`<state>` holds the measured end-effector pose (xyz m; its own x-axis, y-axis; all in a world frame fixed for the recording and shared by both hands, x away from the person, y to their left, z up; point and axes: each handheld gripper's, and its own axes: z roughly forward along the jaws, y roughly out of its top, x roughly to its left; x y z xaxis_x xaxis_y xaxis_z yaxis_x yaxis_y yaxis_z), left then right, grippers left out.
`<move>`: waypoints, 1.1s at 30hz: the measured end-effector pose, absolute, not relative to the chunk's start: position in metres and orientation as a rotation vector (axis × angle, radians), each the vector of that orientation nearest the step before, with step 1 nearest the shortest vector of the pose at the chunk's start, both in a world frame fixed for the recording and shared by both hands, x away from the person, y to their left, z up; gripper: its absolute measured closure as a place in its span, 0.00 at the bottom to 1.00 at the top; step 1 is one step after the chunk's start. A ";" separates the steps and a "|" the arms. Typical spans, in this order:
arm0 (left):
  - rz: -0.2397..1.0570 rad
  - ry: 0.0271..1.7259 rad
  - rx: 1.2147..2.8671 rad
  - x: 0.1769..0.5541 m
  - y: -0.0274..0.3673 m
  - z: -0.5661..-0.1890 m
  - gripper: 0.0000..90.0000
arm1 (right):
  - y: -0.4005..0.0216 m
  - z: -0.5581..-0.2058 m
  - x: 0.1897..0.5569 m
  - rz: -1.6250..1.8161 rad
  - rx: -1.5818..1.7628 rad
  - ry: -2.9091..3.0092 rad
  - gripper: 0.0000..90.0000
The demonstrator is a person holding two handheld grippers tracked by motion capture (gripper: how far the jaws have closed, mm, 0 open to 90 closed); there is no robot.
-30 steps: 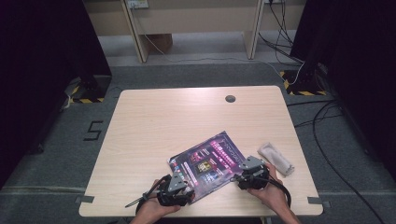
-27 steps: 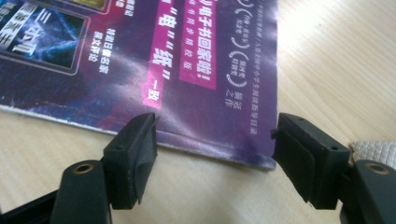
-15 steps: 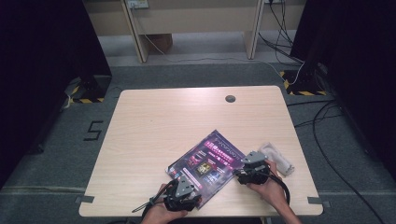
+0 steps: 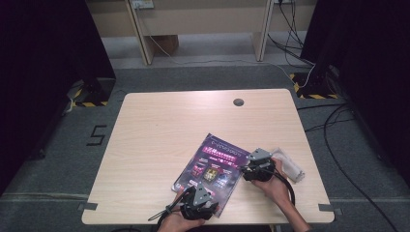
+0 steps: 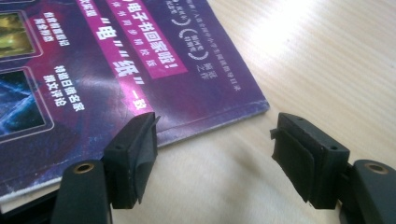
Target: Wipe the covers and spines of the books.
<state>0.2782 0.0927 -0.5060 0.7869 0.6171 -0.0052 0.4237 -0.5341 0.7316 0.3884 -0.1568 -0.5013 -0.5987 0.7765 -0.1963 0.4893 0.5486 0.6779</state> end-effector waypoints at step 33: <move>0.360 1.068 2.131 0.321 0.183 -0.508 0.37 | -0.140 -0.505 0.359 1.056 1.075 2.488 0.34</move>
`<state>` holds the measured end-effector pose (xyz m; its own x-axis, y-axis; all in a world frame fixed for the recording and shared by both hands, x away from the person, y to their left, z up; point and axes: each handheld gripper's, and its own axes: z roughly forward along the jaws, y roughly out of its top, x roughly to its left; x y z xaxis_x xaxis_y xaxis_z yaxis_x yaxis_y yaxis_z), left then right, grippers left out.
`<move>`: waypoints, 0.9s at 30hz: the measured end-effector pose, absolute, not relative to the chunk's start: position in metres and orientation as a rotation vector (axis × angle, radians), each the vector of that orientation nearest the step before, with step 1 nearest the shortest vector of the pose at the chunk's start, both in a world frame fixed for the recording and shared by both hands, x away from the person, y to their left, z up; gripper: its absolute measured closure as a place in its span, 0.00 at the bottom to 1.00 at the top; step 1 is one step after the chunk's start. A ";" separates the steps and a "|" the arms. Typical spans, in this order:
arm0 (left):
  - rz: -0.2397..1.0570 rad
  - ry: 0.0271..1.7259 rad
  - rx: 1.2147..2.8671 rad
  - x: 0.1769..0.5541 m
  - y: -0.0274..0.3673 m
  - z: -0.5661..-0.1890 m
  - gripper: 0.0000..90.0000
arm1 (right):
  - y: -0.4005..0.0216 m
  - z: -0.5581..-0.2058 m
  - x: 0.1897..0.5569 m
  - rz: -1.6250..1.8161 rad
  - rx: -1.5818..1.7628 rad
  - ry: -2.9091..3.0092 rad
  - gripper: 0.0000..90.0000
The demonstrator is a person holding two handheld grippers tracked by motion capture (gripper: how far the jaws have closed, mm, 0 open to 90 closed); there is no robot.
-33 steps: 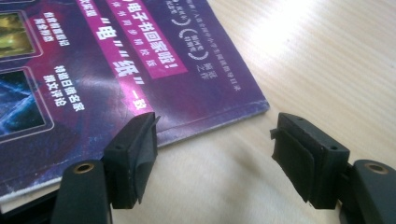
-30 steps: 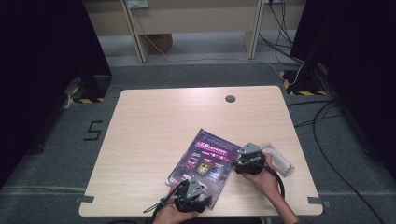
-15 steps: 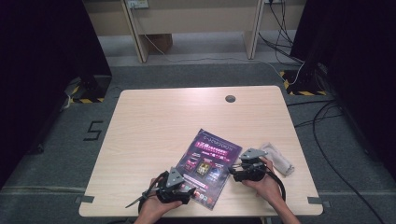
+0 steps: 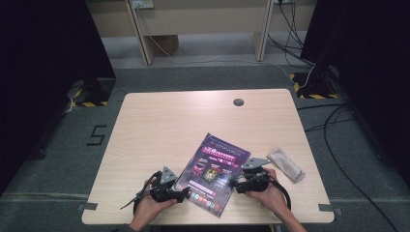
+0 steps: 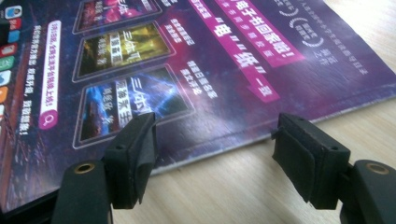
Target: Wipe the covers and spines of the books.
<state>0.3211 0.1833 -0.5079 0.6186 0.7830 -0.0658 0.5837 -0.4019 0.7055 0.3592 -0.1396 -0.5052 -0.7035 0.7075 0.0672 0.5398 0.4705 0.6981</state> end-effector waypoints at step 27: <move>0.250 0.974 2.208 0.281 0.149 -0.506 0.36 | -0.144 -0.508 0.380 1.049 1.124 2.457 0.31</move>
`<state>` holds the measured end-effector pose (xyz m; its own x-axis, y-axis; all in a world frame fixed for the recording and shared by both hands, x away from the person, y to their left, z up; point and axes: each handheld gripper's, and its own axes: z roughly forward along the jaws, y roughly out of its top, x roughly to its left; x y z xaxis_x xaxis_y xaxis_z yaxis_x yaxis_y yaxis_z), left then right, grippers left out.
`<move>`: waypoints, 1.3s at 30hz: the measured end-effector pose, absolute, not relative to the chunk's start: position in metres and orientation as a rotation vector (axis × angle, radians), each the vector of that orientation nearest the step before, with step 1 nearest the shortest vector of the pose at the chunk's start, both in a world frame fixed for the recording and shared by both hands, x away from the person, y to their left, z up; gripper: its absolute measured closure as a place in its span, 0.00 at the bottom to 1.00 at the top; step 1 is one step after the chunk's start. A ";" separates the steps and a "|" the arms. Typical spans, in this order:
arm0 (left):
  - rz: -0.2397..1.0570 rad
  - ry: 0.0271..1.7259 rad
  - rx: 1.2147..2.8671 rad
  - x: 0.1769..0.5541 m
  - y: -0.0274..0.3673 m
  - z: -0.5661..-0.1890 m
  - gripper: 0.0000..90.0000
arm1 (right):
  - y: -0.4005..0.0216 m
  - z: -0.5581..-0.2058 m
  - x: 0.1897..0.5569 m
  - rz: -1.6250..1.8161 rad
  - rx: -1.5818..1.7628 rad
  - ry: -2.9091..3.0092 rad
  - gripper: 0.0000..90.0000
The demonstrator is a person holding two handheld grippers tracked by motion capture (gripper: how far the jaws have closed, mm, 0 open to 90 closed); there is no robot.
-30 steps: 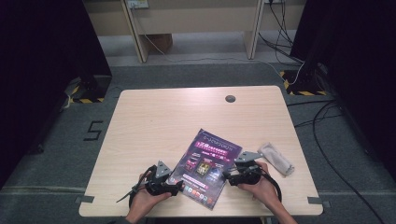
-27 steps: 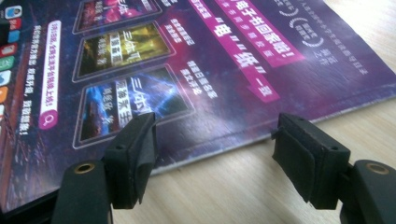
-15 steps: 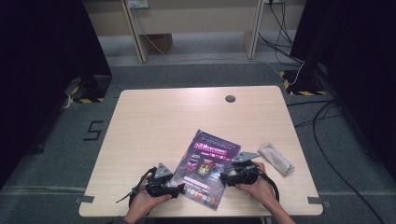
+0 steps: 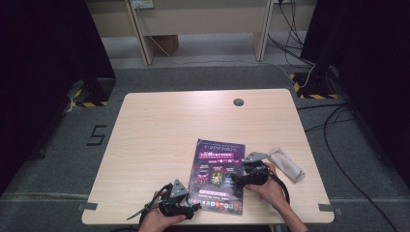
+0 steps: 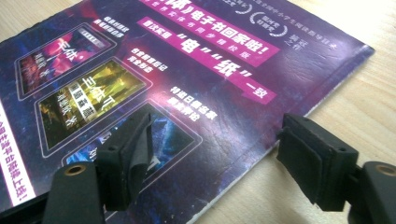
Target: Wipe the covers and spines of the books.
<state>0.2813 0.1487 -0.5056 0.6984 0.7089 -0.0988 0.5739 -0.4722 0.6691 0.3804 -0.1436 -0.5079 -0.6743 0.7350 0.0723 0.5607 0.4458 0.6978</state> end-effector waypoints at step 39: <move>0.353 1.001 2.117 0.275 0.164 -0.500 0.21 | -0.217 -0.475 0.384 0.946 1.204 2.218 0.37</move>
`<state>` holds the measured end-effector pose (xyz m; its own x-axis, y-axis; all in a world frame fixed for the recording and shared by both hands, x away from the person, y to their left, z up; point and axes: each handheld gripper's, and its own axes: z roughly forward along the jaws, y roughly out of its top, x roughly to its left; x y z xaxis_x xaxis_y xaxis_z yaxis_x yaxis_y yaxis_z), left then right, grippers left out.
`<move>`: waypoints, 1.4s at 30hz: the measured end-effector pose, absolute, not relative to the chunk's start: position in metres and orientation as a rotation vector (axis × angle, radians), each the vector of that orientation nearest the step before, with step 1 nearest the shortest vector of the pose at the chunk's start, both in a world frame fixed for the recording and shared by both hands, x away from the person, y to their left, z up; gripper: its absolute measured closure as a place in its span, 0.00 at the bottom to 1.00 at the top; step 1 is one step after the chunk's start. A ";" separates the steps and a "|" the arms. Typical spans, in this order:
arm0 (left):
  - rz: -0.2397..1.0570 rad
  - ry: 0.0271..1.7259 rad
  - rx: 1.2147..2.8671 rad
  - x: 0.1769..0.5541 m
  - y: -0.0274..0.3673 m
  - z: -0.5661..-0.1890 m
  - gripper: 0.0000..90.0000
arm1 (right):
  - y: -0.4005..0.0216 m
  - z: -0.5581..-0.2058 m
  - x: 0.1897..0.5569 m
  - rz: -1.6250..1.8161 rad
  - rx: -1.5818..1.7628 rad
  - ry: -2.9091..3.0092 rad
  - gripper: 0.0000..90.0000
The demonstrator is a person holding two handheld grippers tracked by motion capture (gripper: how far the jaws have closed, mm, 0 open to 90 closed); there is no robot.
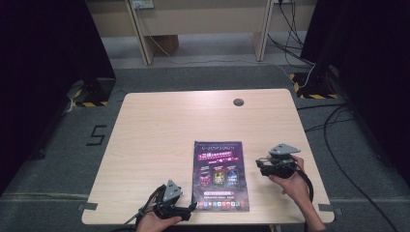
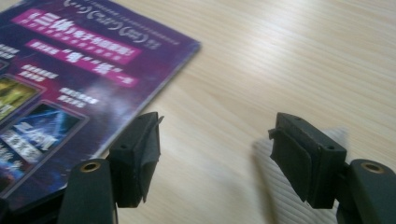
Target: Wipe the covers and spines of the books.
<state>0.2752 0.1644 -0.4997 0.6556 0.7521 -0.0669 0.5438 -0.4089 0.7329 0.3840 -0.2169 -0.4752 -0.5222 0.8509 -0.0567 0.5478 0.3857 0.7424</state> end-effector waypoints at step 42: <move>0.359 0.973 2.163 0.278 0.166 -0.503 0.22 | -0.291 -0.500 0.388 0.909 1.493 2.204 0.67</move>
